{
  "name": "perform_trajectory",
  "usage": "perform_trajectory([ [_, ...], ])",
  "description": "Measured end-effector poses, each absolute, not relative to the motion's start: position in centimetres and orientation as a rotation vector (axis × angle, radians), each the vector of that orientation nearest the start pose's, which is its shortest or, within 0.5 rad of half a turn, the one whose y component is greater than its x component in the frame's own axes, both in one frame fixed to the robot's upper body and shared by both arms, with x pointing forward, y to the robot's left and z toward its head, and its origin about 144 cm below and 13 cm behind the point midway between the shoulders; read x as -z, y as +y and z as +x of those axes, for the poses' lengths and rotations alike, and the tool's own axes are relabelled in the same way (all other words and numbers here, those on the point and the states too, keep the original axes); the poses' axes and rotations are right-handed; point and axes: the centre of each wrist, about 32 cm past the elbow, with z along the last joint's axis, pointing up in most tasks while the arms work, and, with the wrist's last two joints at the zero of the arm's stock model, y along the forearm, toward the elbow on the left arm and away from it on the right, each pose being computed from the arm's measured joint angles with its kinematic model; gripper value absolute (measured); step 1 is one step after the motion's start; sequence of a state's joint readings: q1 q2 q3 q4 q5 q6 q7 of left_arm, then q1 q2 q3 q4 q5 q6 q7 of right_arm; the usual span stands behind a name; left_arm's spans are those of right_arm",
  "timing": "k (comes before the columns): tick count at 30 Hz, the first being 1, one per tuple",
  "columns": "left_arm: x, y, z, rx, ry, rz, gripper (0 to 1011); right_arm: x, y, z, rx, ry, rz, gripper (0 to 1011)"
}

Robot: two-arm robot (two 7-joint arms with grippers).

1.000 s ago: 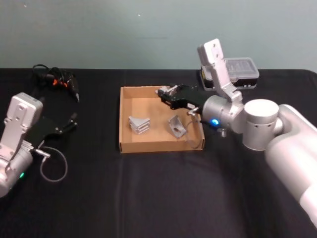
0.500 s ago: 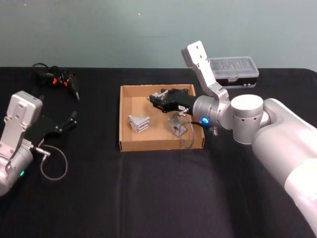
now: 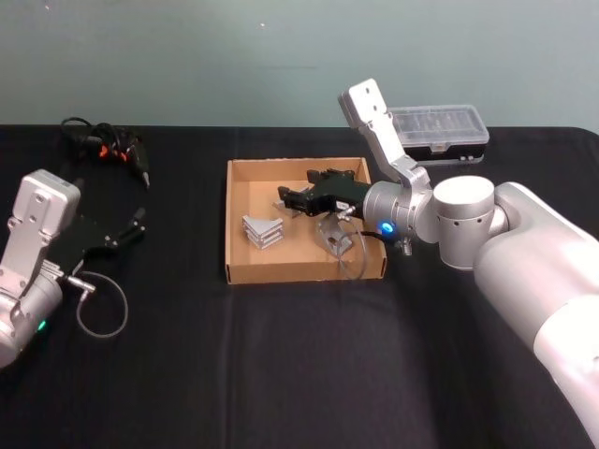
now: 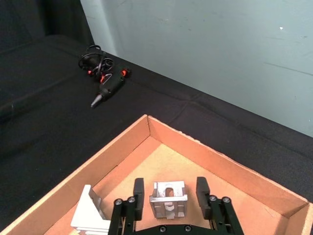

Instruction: Use one hand to pick up the angle iron from the table and place it into the box.

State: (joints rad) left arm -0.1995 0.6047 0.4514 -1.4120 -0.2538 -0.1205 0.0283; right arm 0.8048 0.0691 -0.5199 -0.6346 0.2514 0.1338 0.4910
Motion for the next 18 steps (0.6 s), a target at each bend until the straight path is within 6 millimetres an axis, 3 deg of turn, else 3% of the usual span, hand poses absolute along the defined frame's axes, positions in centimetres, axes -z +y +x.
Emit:
perform_trajectory([
  [11, -114.0, 31.0, 48.9, -1.248, -0.285, 0.305, 1011, -118.1, -17.7, 63.3, 0.845, 0.108, -0.287, 966],
  [18, -114.0, 31.0, 48.9, -1.248, -0.285, 0.304, 1011, -118.6, -18.8, 61.1, 0.887, 0.056, -0.223, 1002],
])
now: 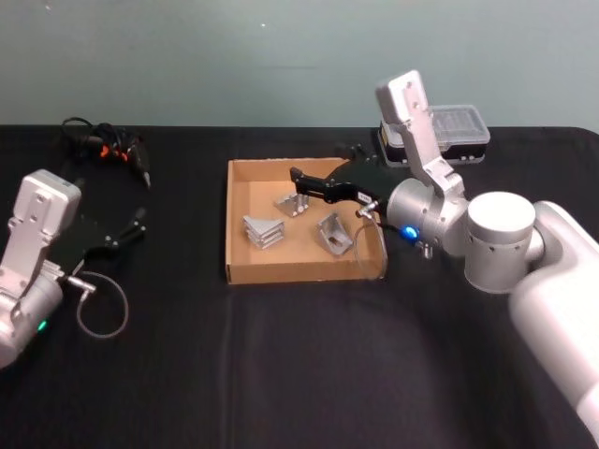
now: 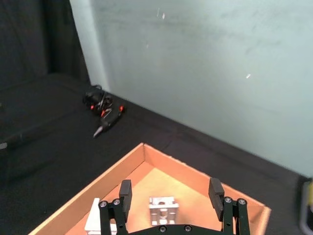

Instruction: Use one hand to pick up the angle iron from the table and place it into the box.

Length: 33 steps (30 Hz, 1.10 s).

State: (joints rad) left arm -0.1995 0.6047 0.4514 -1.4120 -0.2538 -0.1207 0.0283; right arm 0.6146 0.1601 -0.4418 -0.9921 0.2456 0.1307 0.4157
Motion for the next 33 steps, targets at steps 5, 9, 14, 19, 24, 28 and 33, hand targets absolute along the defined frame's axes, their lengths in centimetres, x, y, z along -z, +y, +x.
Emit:
perform_trajectory([
  [5, -114.0, 31.0, 48.9, -1.248, -0.285, 0.305, 1012, -118.9, -20.3, 58.0, 0.931, -0.040, -0.173, 1002],
  [9, -114.0, 31.0, 48.9, -1.248, -0.285, 0.305, 1011, -118.9, -22.0, 54.9, 0.964, -0.114, -0.147, 1002],
  [14, -114.0, 31.0, 48.9, -1.248, -0.285, 0.305, 1011, -118.3, -23.9, 51.7, 0.991, -0.166, -0.130, 1002],
  [19, -114.0, 31.0, 48.9, -1.248, -0.285, 0.305, 1011, -117.6, -25.2, 49.6, 1.010, -0.185, -0.135, 1002],
  [24, -114.0, 31.0, 48.9, -1.248, -0.285, 0.305, 1011, -116.7, -26.3, 48.1, 1.037, -0.188, -0.143, 1002],
  [28, -114.0, 31.0, 48.9, -1.248, -0.285, 0.304, 1011, -115.8, -27.2, 47.1, 1.073, -0.187, -0.153, 1002],
  [33, -114.0, 31.0, 48.9, -1.248, -0.285, 0.305, 1011, -114.6, -28.2, 46.6, 1.105, -0.191, -0.170, 1002],
])
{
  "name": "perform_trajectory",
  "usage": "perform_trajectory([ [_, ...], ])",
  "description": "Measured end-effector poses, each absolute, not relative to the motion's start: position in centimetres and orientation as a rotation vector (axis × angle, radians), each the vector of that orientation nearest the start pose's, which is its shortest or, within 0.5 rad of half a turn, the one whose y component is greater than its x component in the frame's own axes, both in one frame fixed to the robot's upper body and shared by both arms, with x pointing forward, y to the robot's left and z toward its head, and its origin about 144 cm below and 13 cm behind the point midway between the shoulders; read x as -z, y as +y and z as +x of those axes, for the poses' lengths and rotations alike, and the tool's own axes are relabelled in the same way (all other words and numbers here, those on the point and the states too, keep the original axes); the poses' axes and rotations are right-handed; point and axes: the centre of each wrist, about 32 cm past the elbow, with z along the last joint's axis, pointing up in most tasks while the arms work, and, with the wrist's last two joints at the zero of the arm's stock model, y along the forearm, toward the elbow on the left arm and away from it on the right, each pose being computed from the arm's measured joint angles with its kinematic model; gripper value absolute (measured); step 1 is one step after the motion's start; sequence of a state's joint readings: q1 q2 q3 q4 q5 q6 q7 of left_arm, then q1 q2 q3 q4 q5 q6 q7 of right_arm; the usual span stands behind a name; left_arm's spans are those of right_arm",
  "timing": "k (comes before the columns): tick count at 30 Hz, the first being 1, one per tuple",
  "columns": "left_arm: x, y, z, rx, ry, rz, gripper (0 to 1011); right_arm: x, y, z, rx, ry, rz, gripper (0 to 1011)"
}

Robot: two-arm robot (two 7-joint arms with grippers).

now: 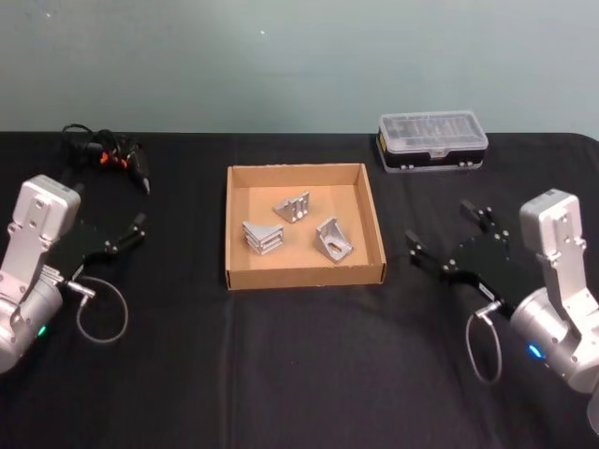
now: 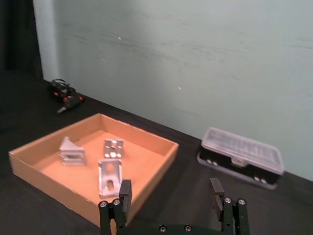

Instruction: Use one hand to pick up the angle iron from the table and place it into the box.

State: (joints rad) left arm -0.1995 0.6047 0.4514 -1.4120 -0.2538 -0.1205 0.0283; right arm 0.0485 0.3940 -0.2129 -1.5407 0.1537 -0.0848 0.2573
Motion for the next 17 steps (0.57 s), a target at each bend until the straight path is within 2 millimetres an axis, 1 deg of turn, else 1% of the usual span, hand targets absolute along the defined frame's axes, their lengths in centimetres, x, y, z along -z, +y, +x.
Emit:
perform_trajectory([
  [1, -113.98, 30.97, 48.86, -1.248, -0.285, 0.305, 1011, -114.20, -28.41, 46.53, 1.113, -0.188, -0.173, 1002],
  [17, -113.98, 30.97, 48.86, -1.248, -0.285, 0.304, 1011, -114.37, -28.21, 46.66, 1.108, -0.188, -0.171, 1002],
])
